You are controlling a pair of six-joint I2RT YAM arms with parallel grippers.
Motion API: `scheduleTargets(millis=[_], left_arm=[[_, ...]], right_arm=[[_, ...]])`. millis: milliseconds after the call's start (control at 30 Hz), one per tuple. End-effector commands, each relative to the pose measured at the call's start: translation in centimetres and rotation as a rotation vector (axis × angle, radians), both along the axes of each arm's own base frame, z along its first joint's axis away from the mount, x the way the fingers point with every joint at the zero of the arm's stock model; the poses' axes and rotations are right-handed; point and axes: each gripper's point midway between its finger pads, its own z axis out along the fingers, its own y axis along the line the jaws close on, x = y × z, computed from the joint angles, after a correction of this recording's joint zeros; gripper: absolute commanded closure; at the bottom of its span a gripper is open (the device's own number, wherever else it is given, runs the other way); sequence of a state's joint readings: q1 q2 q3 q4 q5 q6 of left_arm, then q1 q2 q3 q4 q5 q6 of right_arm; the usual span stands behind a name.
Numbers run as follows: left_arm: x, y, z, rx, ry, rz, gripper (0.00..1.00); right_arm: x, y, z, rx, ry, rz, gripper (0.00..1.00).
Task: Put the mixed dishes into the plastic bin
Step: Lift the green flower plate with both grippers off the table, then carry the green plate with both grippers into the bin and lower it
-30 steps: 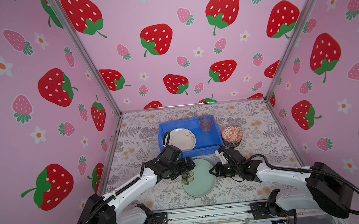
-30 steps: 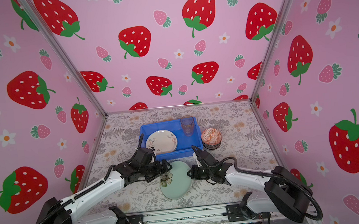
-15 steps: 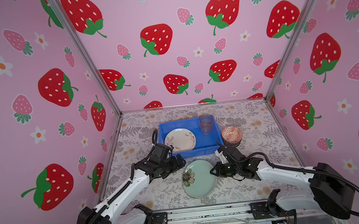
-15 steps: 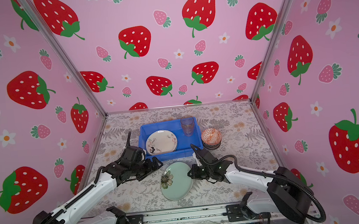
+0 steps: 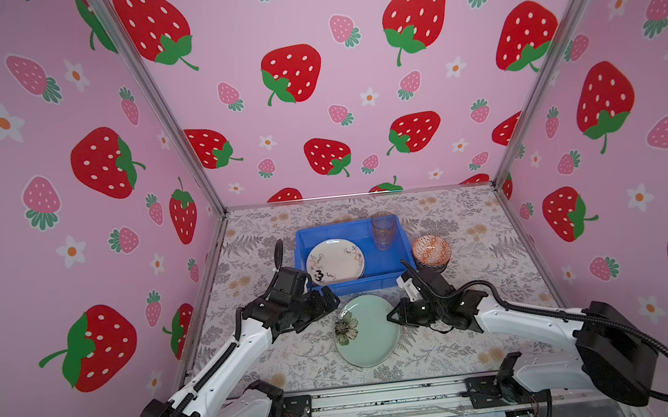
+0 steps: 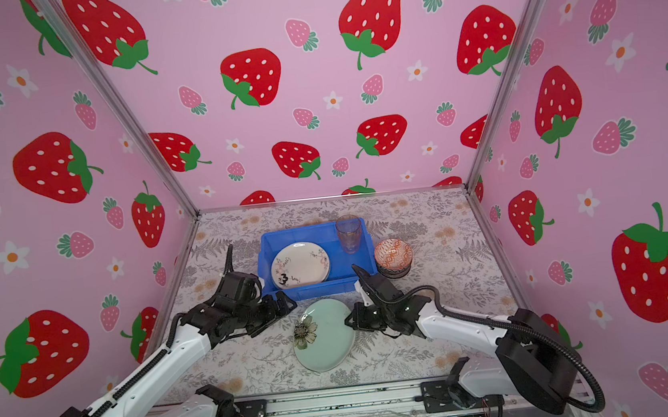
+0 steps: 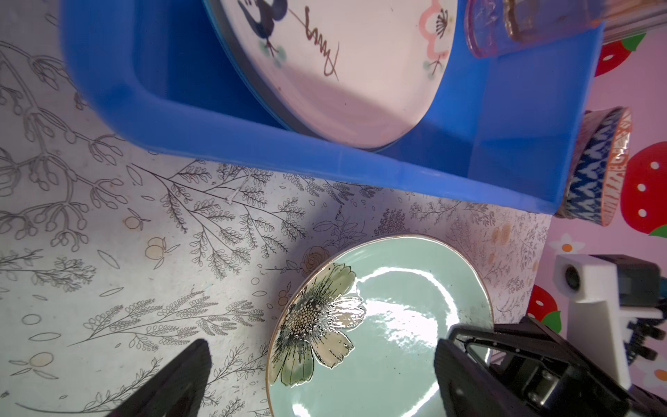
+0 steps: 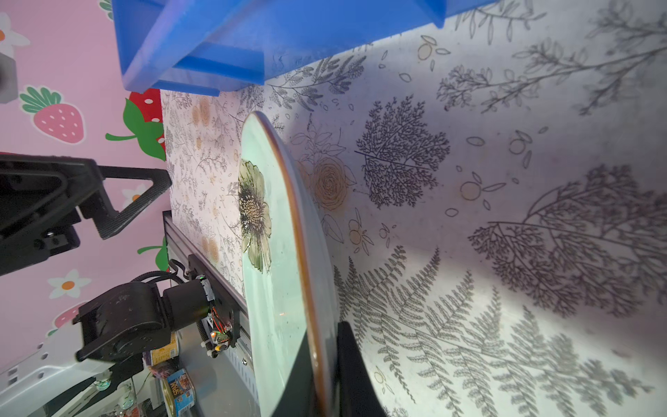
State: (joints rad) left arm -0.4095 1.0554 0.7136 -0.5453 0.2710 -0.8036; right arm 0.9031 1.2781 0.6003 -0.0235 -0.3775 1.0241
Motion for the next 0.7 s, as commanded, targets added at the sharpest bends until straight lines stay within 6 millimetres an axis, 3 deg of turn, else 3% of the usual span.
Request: scheduleTargets(millis=[0, 667], left_arm=[[0.2, 0.5, 1.1, -0.005, -0.017, 0.000, 0.01], [2.4, 3.4, 3.7, -0.014, -0.081, 0.067, 0.01]], right_arm=[[1.0, 2.6, 4.4, 0.147, -0.054, 0.032, 1.00], [2.0, 5.4, 8.4, 0.218, -0.101, 0.116, 1.00]])
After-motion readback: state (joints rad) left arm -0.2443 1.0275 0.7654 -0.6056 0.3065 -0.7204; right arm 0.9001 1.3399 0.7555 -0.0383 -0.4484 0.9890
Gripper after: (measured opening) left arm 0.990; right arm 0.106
